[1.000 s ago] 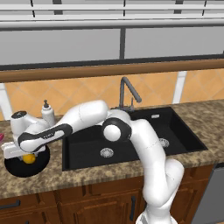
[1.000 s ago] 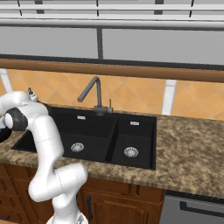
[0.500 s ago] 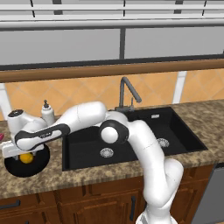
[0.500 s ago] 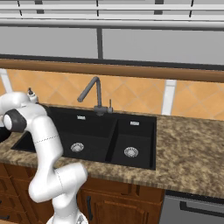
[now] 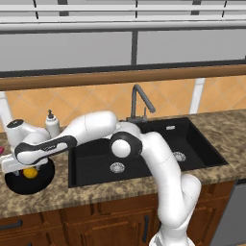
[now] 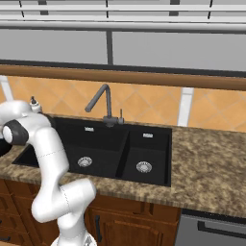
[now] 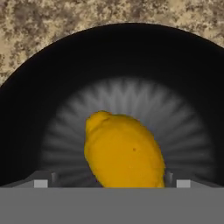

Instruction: Pick the lemon from the sink and place it in the bowl. Then pick the bowl and place it in the microwave. Then close the microwave door and press the start button.

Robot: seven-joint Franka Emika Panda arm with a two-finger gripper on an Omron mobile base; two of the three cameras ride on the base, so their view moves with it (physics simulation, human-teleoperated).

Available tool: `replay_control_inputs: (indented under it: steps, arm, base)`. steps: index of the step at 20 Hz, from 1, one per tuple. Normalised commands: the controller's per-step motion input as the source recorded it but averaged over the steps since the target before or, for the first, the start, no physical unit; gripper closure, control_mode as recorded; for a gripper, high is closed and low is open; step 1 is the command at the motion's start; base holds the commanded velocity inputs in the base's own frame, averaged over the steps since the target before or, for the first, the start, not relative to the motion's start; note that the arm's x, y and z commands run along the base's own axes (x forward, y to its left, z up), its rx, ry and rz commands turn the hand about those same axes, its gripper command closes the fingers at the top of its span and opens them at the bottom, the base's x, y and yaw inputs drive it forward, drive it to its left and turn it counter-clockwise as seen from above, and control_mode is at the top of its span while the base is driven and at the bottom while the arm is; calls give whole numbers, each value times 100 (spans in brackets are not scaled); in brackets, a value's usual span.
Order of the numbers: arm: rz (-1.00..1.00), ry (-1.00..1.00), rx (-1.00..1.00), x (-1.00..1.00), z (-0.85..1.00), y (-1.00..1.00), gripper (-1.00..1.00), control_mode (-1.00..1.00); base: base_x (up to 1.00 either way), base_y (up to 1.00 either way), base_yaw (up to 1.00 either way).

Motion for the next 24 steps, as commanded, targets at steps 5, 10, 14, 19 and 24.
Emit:
replay_control_inputs:
  steps: [5,10,14,19,24]
  arm:
    - [-3,-2,5,-24,31,-29,-100,-100]
    - [-7,0,10,-25,29,-63,-100,-100]
    - [-7,0,10,-11,9,-77,-100,-100]
    - [-5,0,3,-1,0,-44,-100,-100]
    - [-1,0,0,0,0,-19,-100,-100]
  base:
    - [0,0,0]
    - [0,0,0]
    - [0,0,0]
    - [0,0,0]
    - [0,0,0]
